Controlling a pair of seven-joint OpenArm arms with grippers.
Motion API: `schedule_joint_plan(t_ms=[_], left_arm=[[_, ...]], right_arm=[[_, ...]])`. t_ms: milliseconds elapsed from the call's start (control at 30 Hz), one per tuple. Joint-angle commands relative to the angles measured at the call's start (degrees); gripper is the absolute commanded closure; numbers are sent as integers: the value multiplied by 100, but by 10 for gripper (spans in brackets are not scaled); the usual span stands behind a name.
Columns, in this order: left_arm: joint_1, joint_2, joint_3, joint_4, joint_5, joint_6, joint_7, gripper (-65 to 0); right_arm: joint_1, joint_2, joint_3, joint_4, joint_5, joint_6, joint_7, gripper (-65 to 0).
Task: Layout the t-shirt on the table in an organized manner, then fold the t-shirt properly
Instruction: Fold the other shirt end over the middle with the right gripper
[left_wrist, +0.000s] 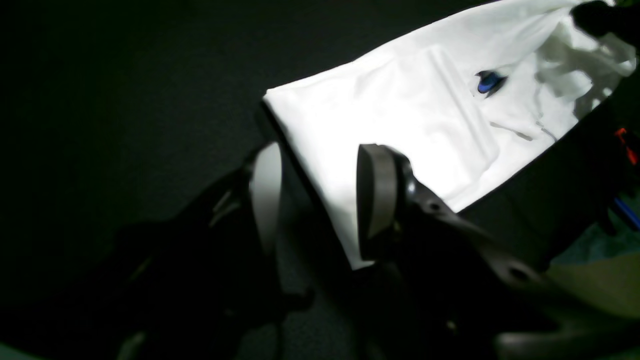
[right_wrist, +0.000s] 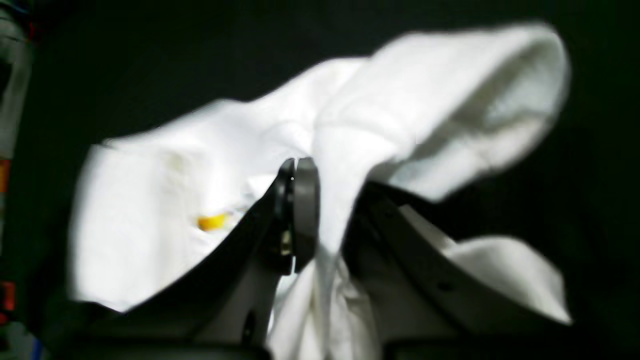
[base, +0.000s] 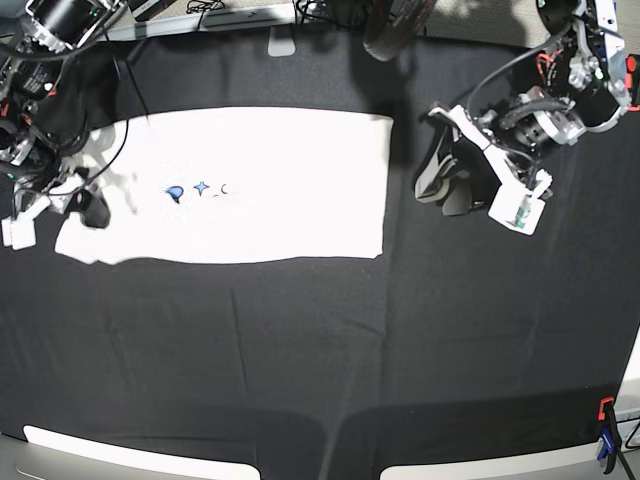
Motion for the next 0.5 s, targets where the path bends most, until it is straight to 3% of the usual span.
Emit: schedule_joint_plan(t_ms=[0,200,467], left_arm=[[-28,-17,-17,105,-98,7,-142,-232],[-28,-17,-17,105,-98,7,-142,-232],[-26,-17,-17,105,-96,326,-142,-233]], right_arm=[[72,107,17,136,103,41,142,0],[-28,-33,17,531,31,41,142,0],[-66,-723,17,1445,48,41,142,0]])
